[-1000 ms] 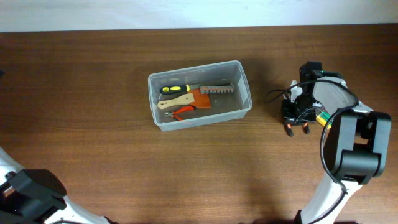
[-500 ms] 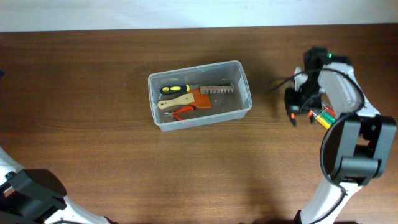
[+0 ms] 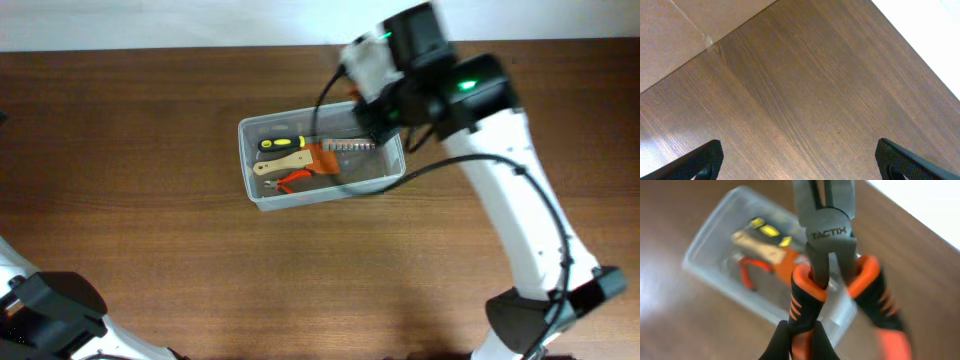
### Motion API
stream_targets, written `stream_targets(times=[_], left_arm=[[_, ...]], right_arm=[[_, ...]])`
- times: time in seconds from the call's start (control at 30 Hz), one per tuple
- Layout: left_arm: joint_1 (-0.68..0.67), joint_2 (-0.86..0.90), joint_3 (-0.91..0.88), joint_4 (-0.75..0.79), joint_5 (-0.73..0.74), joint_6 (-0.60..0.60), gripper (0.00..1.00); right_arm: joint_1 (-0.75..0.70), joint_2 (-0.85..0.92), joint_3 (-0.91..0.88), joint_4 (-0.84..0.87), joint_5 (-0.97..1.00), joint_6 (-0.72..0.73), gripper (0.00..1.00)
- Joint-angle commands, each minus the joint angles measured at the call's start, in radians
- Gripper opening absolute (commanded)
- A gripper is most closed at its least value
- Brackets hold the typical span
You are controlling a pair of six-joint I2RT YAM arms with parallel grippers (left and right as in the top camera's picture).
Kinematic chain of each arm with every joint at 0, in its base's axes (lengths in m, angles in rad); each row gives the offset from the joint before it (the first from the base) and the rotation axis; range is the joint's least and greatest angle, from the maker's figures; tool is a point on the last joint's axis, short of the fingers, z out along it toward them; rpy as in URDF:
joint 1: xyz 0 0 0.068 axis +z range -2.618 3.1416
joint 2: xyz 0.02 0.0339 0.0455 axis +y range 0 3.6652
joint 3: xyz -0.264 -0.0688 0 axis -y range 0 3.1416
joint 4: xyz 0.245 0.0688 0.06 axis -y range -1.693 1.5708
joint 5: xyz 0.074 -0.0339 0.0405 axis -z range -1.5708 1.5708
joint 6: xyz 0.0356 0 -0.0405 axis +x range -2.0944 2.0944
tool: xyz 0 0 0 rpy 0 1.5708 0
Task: Pack container
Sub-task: 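Carry the pliers with the right gripper and lower them into the container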
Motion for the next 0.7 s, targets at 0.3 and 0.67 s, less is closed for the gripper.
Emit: stream_targets(times=[0.3,0.67], left_arm=[[0.003,0.012,0.0,-0.001,0.011,-0.013,0.99],[0.003,0.012,0.0,-0.001,0.011,-0.013,0.99]], right_arm=[[0.033,0.24,-0.12,0.009,0.003,-0.855,0.04],[0.01,0.397,-0.12,0.023,0.002,-0.914,0.08]])
